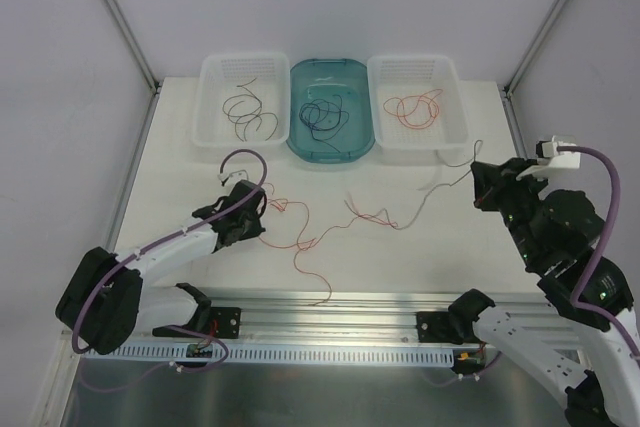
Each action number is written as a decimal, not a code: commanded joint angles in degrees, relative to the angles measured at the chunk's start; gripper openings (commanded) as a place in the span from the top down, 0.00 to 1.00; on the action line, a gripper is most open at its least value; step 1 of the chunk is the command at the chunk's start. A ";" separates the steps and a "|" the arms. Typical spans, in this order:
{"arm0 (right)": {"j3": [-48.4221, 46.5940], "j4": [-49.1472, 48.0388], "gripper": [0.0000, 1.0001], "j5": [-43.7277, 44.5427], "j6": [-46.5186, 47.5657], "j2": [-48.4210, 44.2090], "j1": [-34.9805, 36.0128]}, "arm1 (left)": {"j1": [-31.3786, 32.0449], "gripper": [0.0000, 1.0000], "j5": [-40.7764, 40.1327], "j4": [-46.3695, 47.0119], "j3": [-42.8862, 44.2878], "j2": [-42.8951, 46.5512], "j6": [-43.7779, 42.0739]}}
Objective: Untangle the cables
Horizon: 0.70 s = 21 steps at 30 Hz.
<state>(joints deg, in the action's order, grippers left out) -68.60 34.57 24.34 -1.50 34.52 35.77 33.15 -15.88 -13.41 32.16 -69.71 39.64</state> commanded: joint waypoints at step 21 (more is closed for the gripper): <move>-5.15 3.23 0.99 -13.51 -1.22 9.15 0.00 | -0.99 0.07 13.83 -0.48 2.37 16.71 -7.55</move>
<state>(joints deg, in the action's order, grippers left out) -71.72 39.05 17.61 -0.58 42.30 35.77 29.82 -9.10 -16.67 30.57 -56.16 36.03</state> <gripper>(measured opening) 0.012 0.873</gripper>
